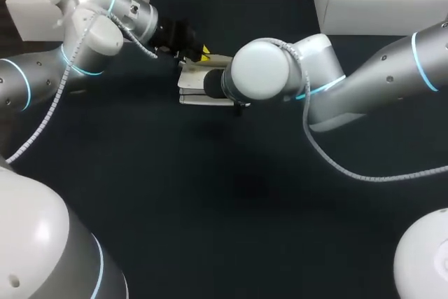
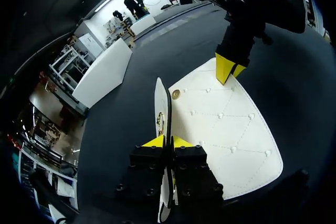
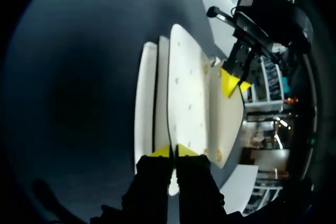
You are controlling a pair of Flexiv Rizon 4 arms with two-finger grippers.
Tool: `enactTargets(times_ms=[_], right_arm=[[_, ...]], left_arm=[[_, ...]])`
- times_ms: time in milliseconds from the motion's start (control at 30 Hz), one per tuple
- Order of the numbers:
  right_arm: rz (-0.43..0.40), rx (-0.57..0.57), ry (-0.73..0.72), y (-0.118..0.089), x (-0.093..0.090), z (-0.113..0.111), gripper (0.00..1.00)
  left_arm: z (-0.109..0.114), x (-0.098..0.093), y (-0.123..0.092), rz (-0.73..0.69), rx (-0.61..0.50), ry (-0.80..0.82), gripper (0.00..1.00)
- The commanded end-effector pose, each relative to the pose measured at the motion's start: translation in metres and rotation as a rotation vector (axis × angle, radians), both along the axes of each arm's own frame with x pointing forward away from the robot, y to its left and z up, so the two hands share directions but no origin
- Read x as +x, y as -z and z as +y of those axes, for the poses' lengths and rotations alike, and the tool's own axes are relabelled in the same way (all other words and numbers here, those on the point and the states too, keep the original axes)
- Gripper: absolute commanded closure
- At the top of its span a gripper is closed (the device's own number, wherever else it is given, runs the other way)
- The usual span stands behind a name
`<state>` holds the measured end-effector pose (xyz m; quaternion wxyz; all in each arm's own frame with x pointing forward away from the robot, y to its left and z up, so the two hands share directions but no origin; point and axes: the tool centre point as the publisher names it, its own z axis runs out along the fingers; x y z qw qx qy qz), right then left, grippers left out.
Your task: Pick up the bag, open it, inspect its contents, close it, and place it on the opposite side
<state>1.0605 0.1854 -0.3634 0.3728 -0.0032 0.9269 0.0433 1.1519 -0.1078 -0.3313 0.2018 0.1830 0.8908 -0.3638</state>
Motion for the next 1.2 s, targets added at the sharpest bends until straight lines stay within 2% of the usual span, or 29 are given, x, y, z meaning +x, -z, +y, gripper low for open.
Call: enactTargets(times_ms=[33,333,533,567,600,633,667,800,867,900,933,967,1200], right_arm=[[-0.002,0.001,0.000,0.001,0.000,0.001,1.00],[-0.002,0.001,0.000,0.001,0.000,0.001,1.00],[-0.002,0.001,0.000,0.001,0.000,0.001,1.00],[-0.002,0.001,0.000,0.001,0.000,0.001,1.00],[-0.002,0.001,0.000,0.001,0.000,0.001,1.00],[-0.002,0.001,0.000,0.001,0.000,0.001,1.00],[-0.002,0.001,0.000,0.001,0.000,0.001,1.00],[-0.002,0.001,0.000,0.001,0.000,0.001,1.00],[-0.002,0.001,0.000,0.001,0.000,0.001,1.00],[-0.002,0.001,0.000,0.001,0.000,0.001,1.00],[-0.002,0.001,0.000,0.001,0.000,0.001,1.00],[-0.002,0.001,0.000,0.001,0.000,0.001,1.00],[-0.002,0.001,0.000,0.001,0.000,0.001,1.00]], left_arm=[[0.004,-0.021,0.013,-0.046,-0.036,-0.019,1.00],[0.005,-0.032,0.033,-0.121,-0.009,-0.003,1.00],[0.006,-0.031,0.031,-0.128,-0.019,-0.017,0.99],[0.006,-0.031,0.030,-0.131,-0.020,-0.019,0.86],[0.006,-0.031,0.028,-0.137,-0.022,-0.021,0.67],[0.006,-0.031,0.027,-0.143,-0.025,-0.023,0.56],[0.006,-0.030,0.025,-0.151,-0.025,-0.023,0.54],[0.006,-0.027,0.018,-0.178,-0.029,-0.030,0.59],[0.006,-0.025,0.015,-0.193,-0.028,-0.029,0.71],[0.005,-0.024,0.014,-0.197,-0.029,-0.028,0.74],[0.005,-0.024,0.014,-0.202,-0.028,-0.026,0.89],[0.004,-0.024,0.014,-0.205,-0.027,-0.025,1.00],[0.003,-0.027,0.018,-0.228,-0.026,-0.023,1.00]])
